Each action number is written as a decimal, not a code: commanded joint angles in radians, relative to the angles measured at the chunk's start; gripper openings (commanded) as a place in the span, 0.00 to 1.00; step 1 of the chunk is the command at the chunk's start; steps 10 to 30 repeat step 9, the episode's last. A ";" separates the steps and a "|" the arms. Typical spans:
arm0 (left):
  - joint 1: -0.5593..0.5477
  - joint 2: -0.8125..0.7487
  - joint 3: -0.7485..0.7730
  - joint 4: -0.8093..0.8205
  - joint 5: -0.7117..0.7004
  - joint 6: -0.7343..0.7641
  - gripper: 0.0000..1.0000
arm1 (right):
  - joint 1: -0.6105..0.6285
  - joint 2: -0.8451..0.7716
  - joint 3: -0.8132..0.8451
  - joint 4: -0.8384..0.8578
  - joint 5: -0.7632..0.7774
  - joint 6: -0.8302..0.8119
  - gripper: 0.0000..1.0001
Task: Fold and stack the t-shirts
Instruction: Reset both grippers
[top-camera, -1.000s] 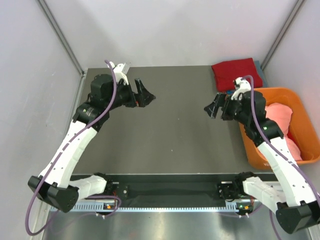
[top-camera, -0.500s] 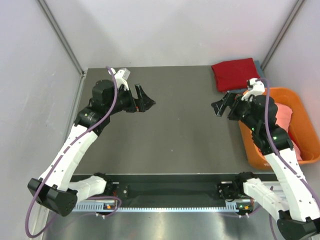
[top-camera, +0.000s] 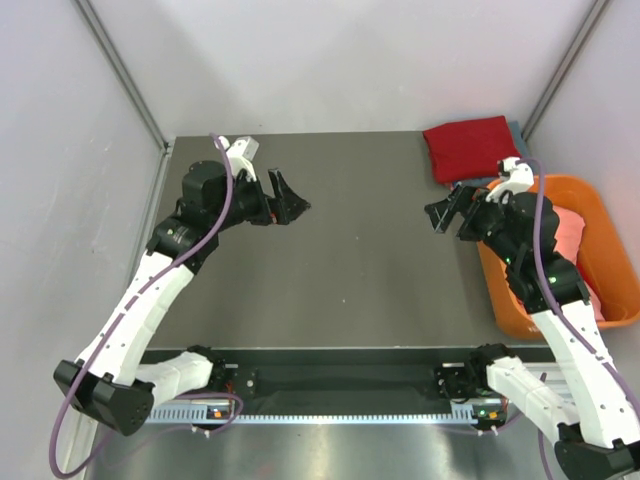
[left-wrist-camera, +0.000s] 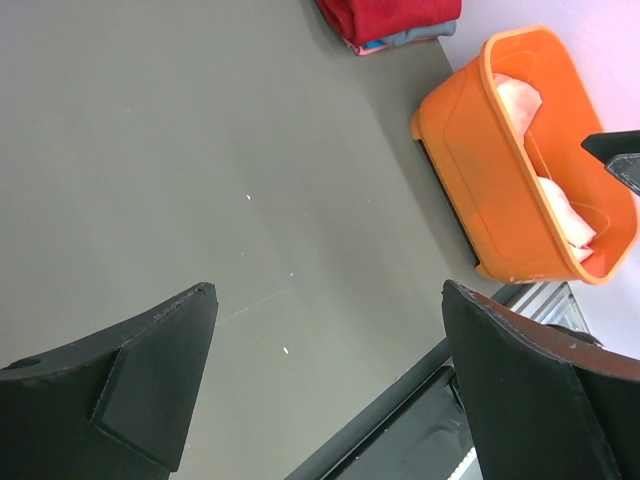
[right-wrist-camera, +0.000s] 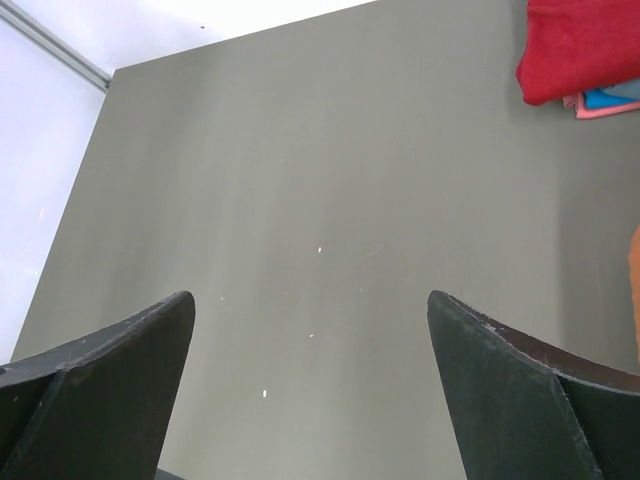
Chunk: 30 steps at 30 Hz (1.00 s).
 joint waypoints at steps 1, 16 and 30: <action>0.004 -0.024 -0.011 0.068 0.002 0.014 0.98 | 0.008 -0.014 0.019 0.013 0.011 -0.001 1.00; 0.004 -0.028 -0.015 0.073 0.002 0.015 0.98 | 0.008 -0.016 0.019 0.011 0.025 0.000 1.00; 0.004 -0.028 -0.015 0.073 0.002 0.015 0.98 | 0.008 -0.016 0.019 0.011 0.025 0.000 1.00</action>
